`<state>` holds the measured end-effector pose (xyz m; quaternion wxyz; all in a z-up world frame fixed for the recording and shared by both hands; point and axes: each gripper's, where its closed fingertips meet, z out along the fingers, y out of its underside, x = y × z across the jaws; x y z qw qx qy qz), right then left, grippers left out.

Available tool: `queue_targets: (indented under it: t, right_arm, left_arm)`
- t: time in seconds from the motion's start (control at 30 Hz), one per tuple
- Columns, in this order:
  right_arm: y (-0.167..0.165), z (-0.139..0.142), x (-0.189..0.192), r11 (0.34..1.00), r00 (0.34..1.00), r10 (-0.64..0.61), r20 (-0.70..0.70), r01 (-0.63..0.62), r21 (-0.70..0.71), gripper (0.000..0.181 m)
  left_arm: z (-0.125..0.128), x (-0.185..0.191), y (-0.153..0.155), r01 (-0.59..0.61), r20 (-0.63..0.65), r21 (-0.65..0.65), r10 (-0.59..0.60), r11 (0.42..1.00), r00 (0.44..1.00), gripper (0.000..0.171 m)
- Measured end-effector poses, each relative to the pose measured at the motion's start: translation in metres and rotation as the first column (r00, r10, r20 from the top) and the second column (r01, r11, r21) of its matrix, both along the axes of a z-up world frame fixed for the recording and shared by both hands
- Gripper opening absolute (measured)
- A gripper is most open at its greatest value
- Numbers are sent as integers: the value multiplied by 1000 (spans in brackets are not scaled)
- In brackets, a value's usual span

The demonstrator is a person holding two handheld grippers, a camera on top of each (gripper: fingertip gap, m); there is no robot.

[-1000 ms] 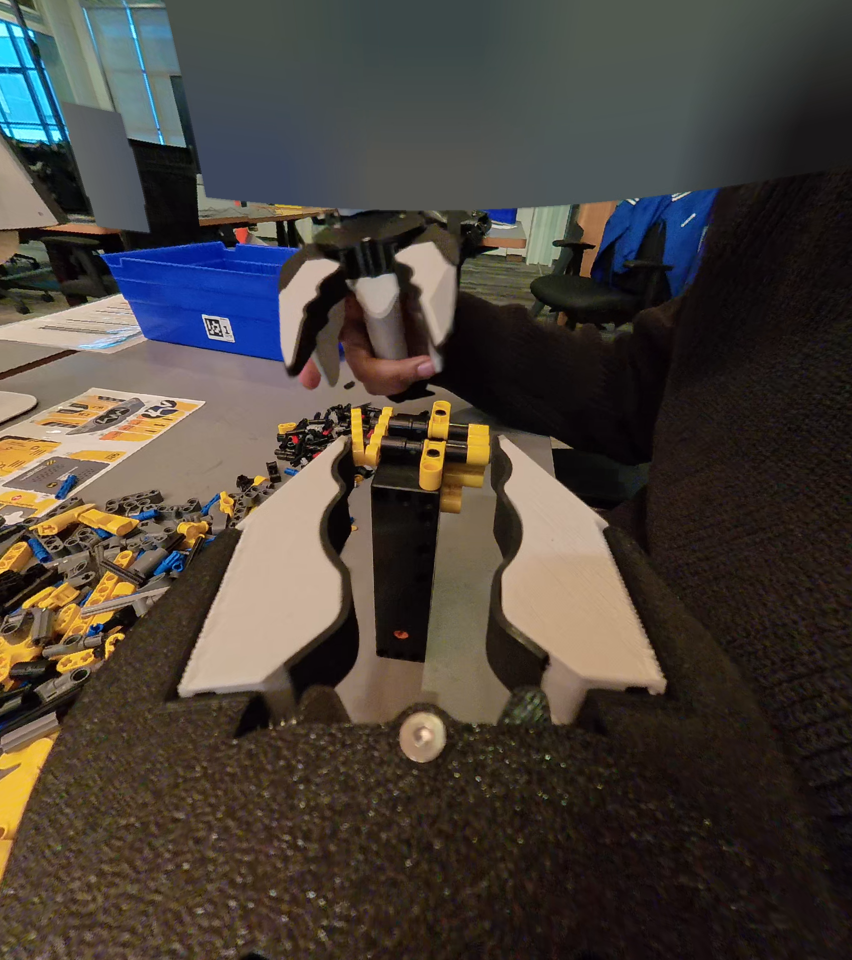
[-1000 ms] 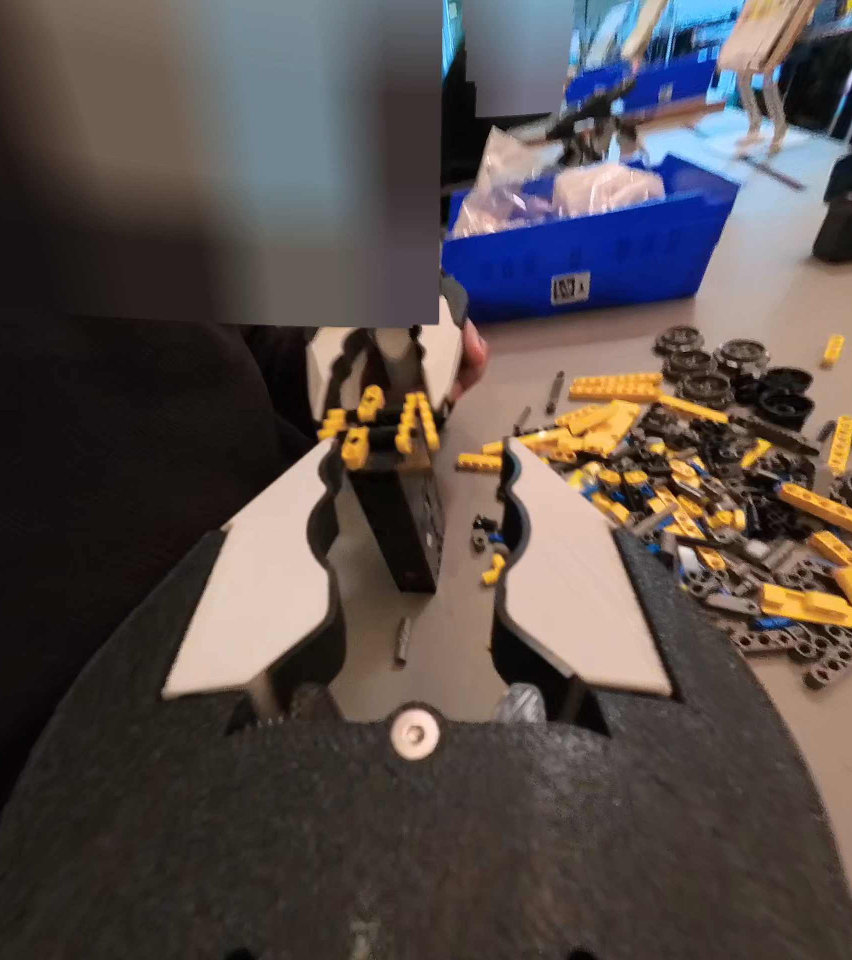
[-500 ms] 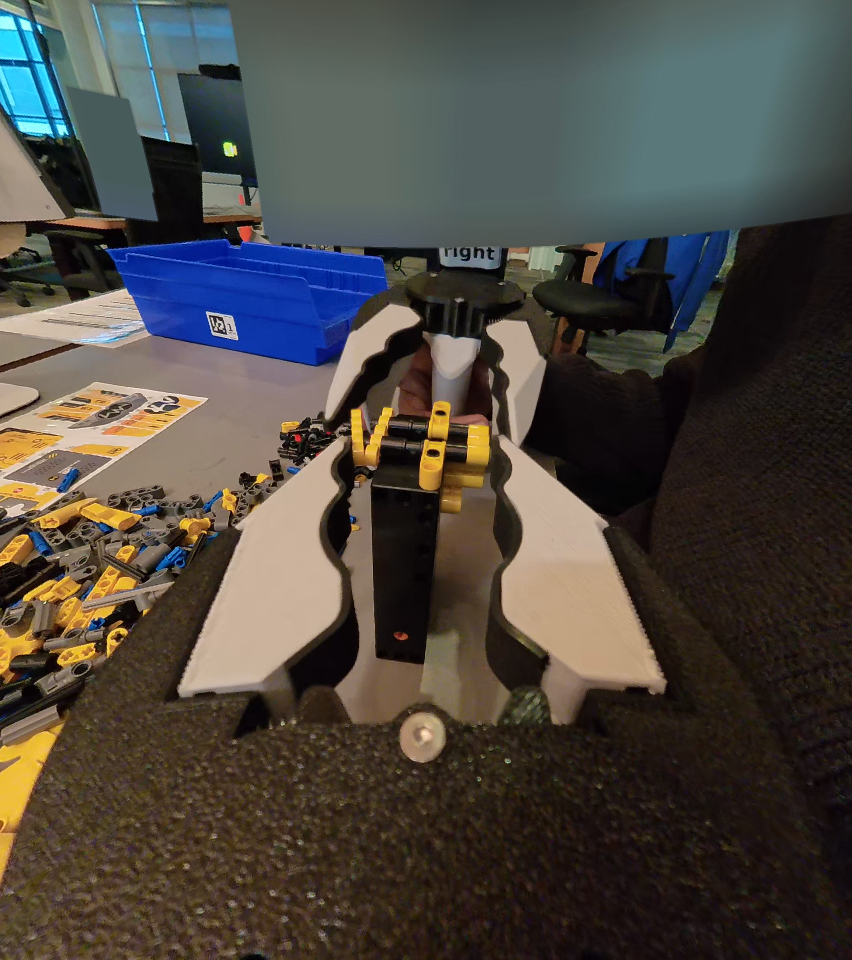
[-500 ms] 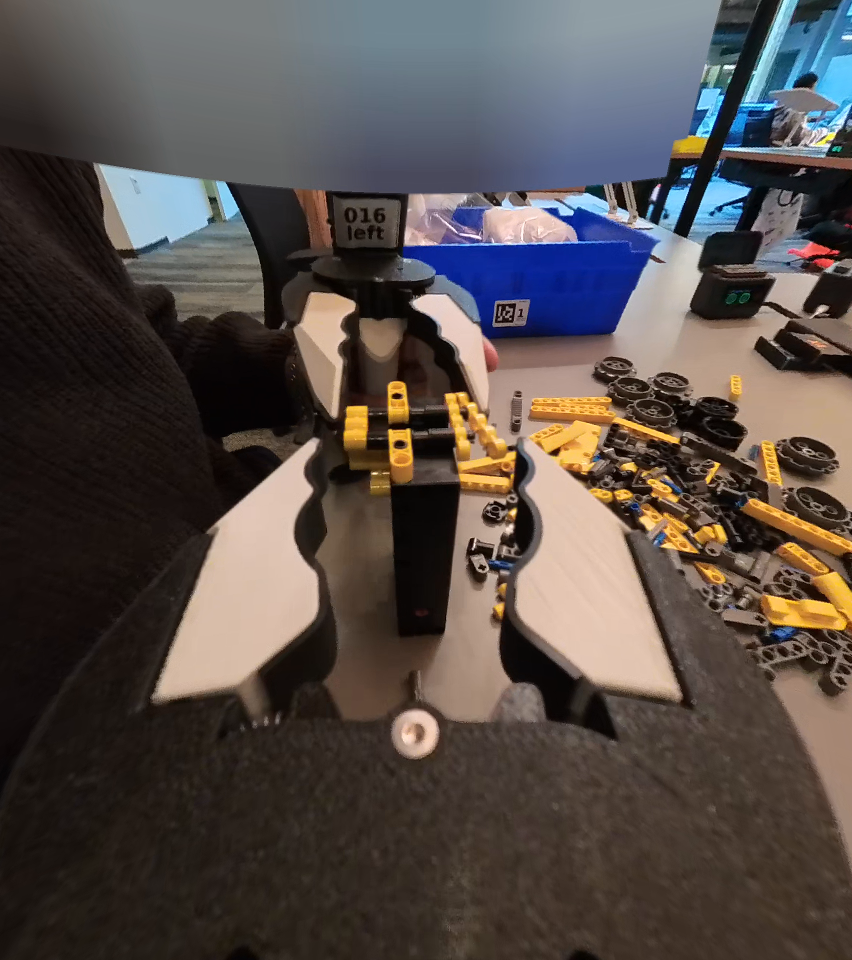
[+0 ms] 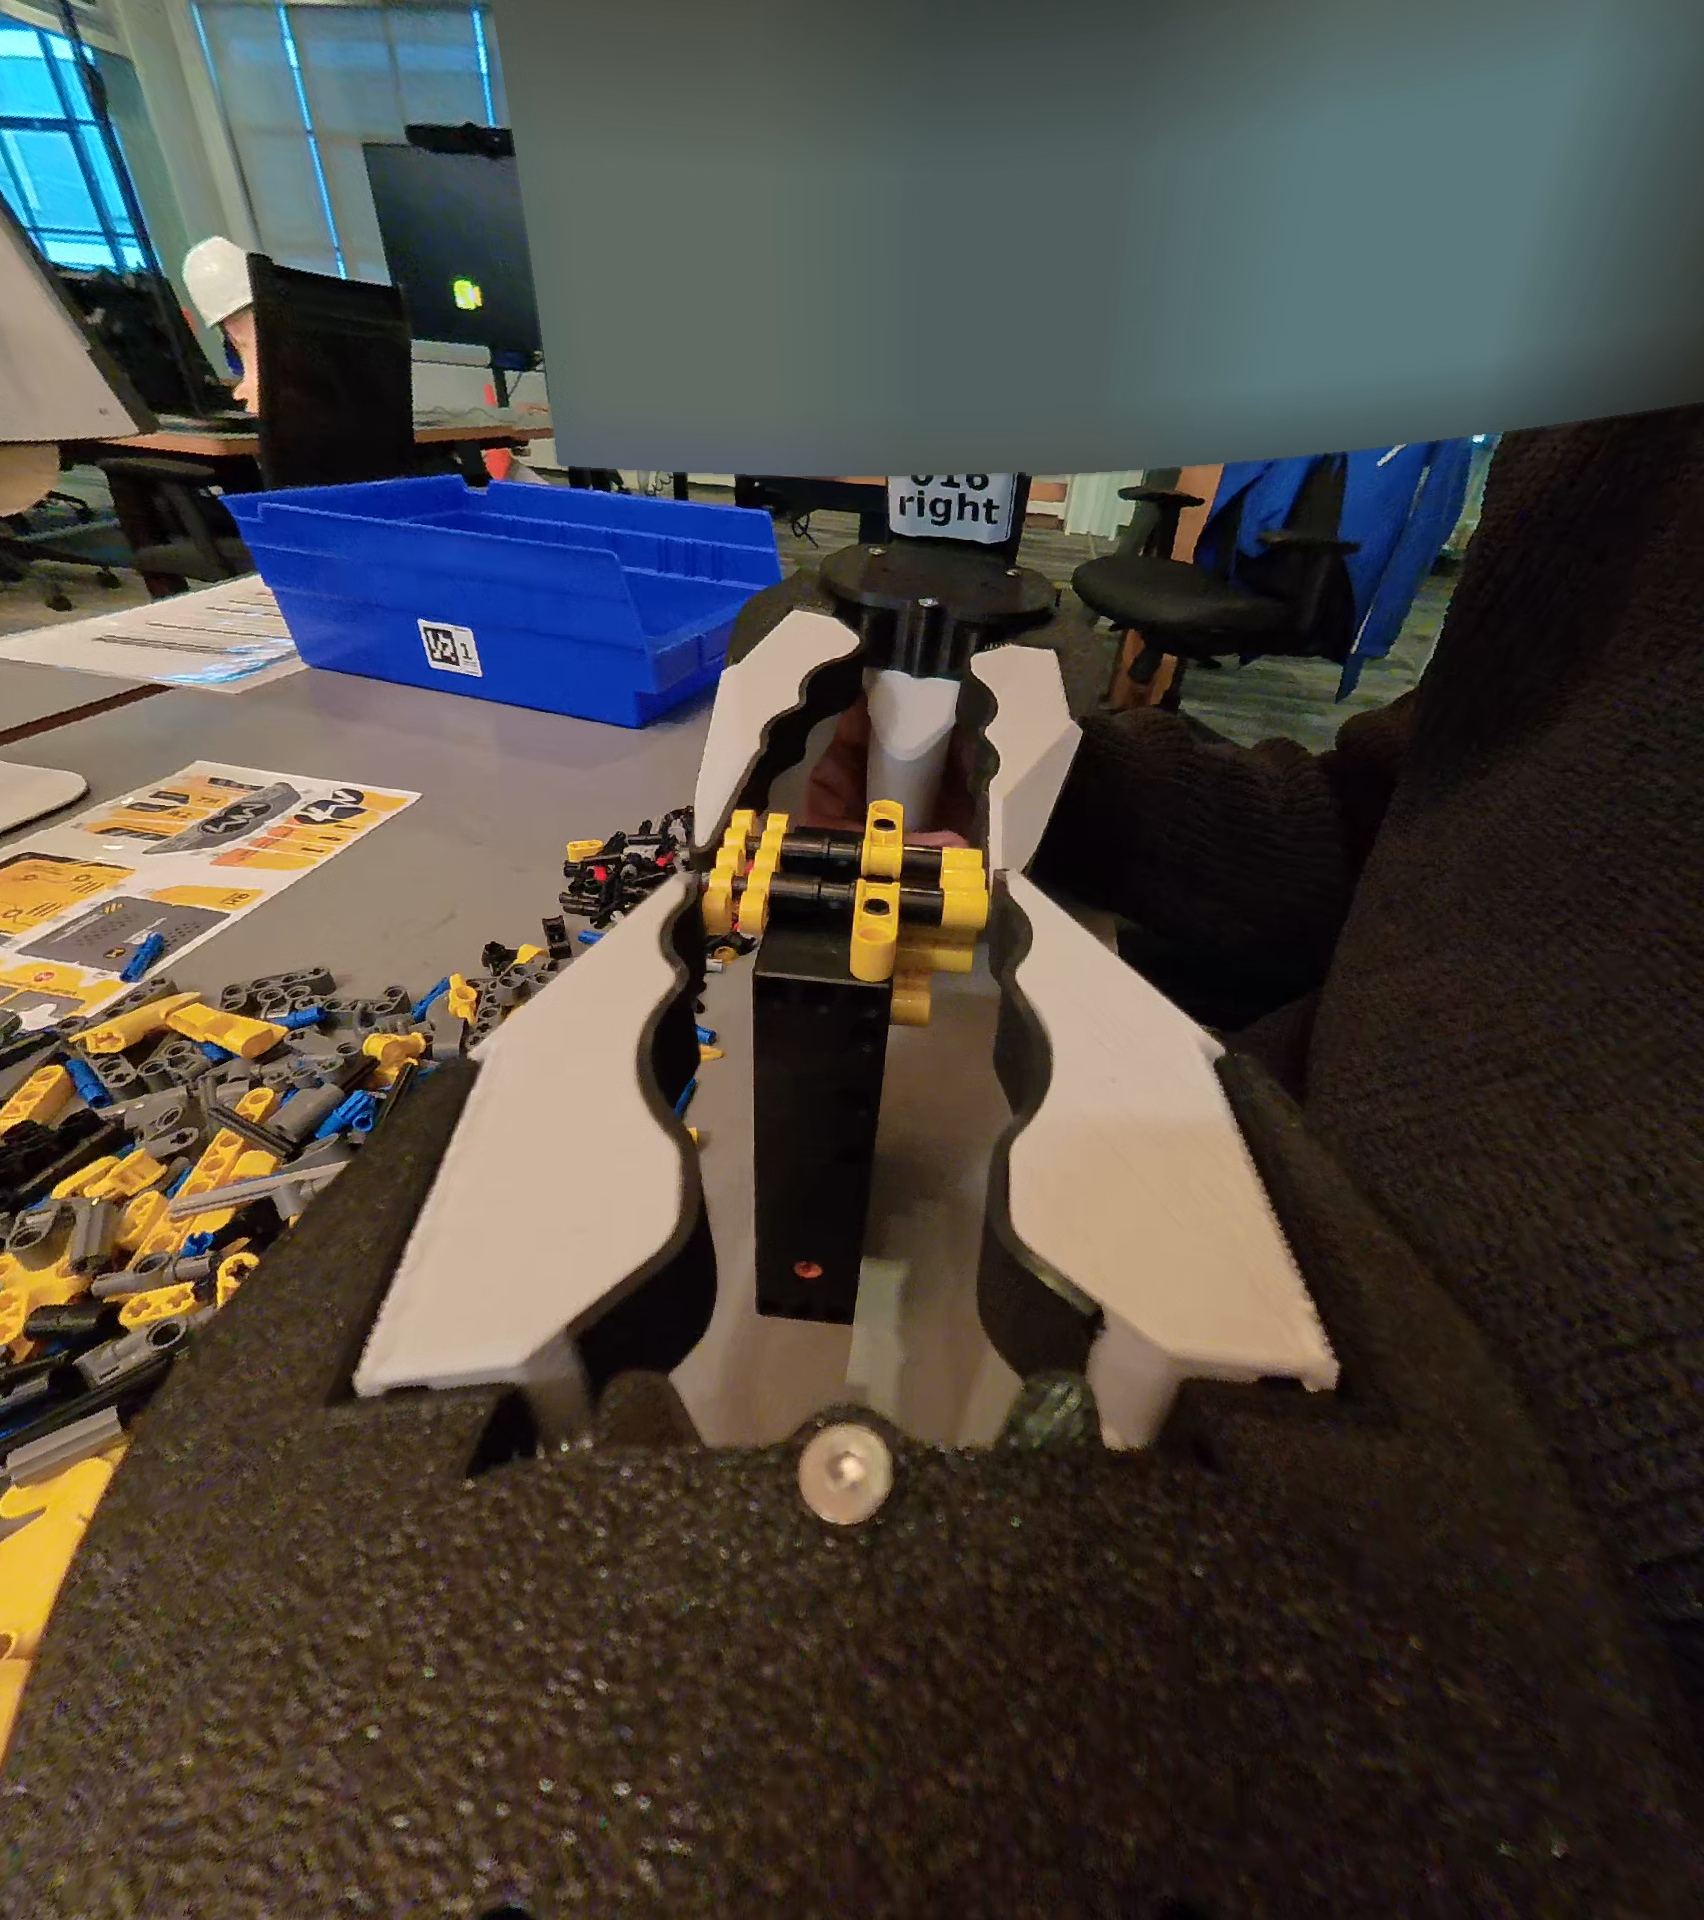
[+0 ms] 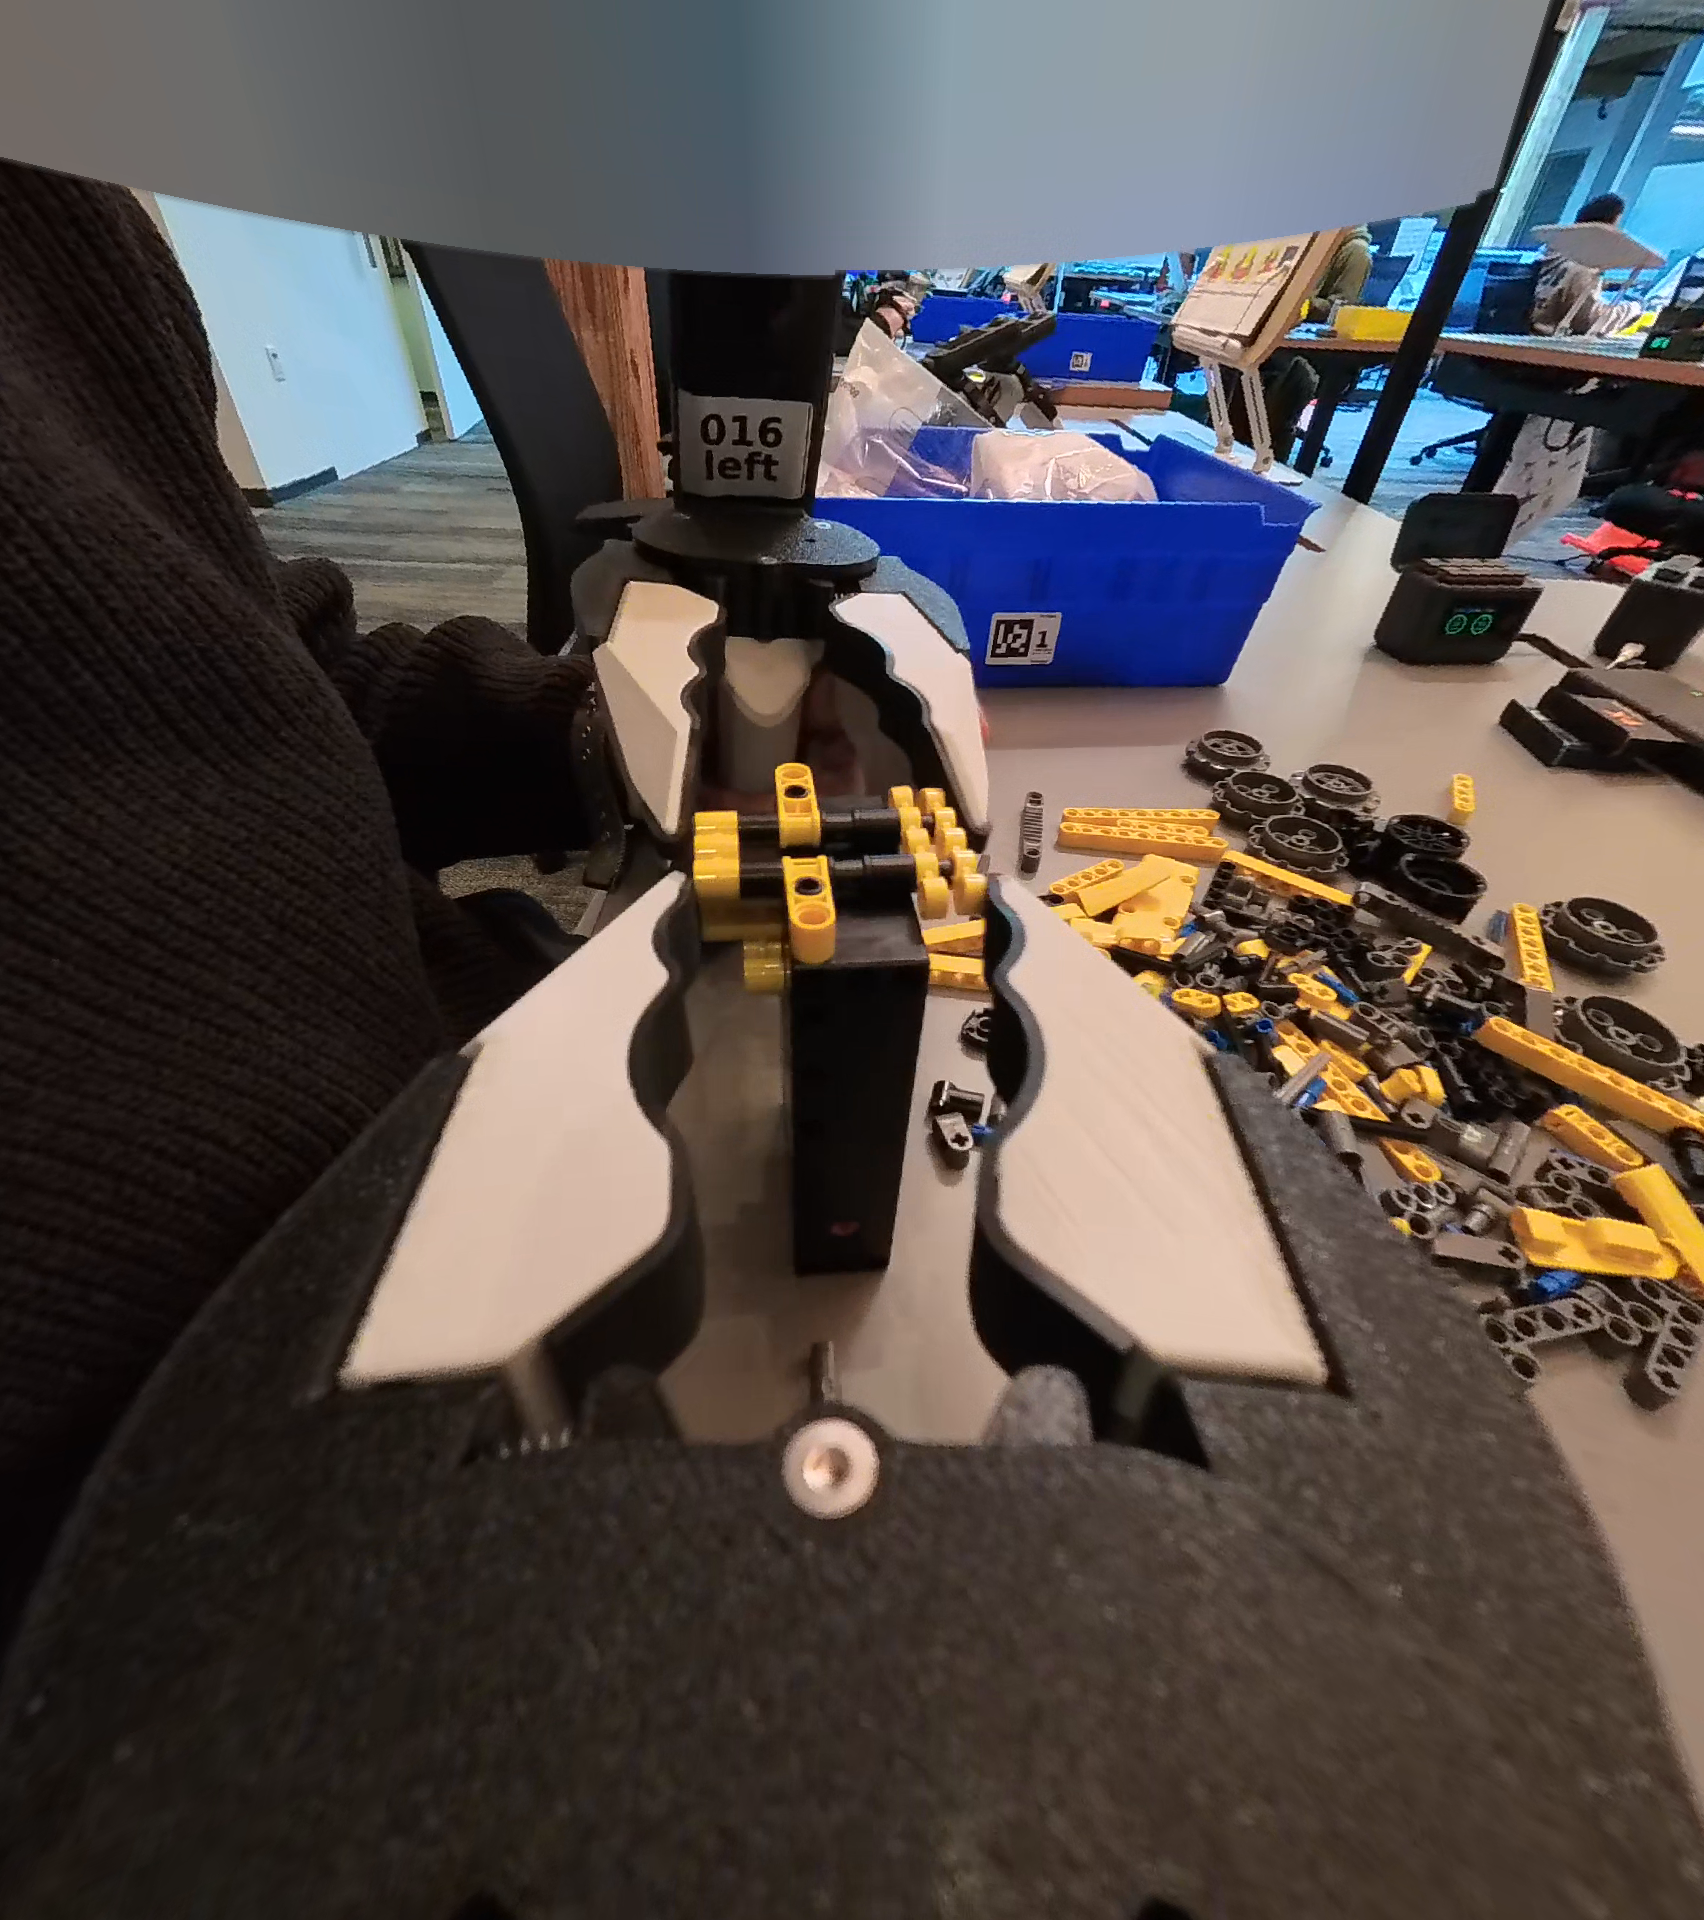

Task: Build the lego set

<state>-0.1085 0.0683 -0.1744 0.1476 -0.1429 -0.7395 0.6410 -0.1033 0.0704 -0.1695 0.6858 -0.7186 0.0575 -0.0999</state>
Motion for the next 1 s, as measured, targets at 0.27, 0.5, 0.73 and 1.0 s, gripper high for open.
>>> queue_targets:
  t: [0.27, 0.5, 0.73, 1.0]
  right_arm:
    - [0, 0, 1, 1000, 1000, 4, -17, -4, 13, 52]
    - [0, 1, 2, 1000, 998, 12, -54, -11, 28, 52]
    - [1, 0, 2, 999, 999, 20, -41, -19, 30, 52]
    - [3, -1, 4, 999, 999, 41, -19, -41, 22, 52]
  left_arm:
    - [0, -1, 1, -2, 1, -2, 2, 1000, 1000, 54]
    - [0, 0, 1, -6, -12, 1, 6, 1000, 1000, 55]
    - [0, 0, 1, -7, -16, 2, 7, 1000, 1000, 54]
    - [1, 4, 3, -12, -50, 16, 13, 1000, 999, 50]
